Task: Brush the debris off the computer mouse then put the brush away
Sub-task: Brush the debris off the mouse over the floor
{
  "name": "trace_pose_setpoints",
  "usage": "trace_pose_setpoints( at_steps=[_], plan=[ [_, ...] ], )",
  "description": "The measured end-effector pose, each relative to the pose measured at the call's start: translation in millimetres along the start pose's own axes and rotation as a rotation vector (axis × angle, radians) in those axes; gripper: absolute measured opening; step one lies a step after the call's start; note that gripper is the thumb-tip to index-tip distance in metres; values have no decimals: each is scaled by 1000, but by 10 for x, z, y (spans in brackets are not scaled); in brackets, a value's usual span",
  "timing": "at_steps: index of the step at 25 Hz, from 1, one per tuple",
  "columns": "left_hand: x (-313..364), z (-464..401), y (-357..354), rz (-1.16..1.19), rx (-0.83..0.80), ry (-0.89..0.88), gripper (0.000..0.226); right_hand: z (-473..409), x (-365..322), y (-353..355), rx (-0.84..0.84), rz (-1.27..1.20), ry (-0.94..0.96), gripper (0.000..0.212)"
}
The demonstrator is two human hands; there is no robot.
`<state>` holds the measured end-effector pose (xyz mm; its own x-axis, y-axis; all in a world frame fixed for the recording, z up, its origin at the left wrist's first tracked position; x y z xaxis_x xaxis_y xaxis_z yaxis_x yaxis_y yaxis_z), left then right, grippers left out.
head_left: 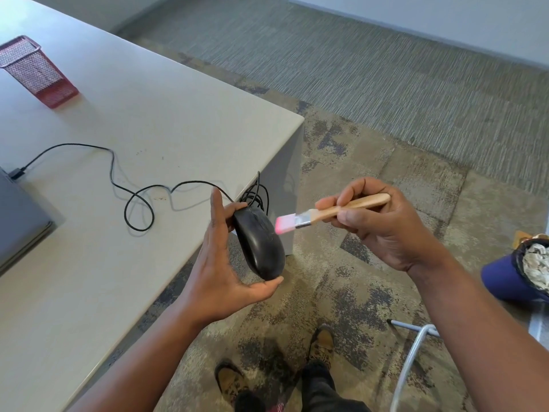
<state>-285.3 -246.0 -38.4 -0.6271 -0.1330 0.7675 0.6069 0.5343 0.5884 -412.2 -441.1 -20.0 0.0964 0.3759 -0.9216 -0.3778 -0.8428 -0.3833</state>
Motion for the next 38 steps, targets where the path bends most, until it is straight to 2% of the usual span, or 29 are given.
trace_pose_setpoints(
  at_steps=[3,7,10,14,19,24,26,31,35,38],
  plan=[
    [23,0,-6,32,13,-9,156,-27,67,-151,-8,-36,9,13],
    [31,15,7,58,29,-18,153,9,153,81,242,32,-27,6],
    [29,23,7,66,30,-19,152,43,88,193,329,66,-1,9],
    [17,41,-21,91,15,-25,151,-9,42,-16,208,26,32,5],
    [43,73,-76,103,12,-44,146,7,-9,185,347,204,63,5],
    [32,135,-58,87,20,-40,147,-118,-8,-29,297,-2,113,11],
    [42,141,-51,80,25,-45,146,-151,35,-108,280,14,106,9],
    [42,129,-39,96,22,-61,147,-121,-38,-5,364,92,160,7],
    [50,157,-39,102,15,-52,146,-135,-56,-173,273,7,190,4],
    [68,163,-29,108,23,-46,146,-101,-99,-237,199,144,170,6]
  ],
)
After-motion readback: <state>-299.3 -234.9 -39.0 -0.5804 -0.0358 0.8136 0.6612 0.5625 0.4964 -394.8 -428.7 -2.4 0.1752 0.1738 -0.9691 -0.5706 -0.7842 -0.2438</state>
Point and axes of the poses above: each hand's wrist, its own z-axis away from the middle knuckle, its own y-axis out of the back of the hand, x = y × z, the point moved 10 cm from there along -z, towards the middle knuckle, and after that the axes turned 1 degree about -z, right-handed, at the moved point
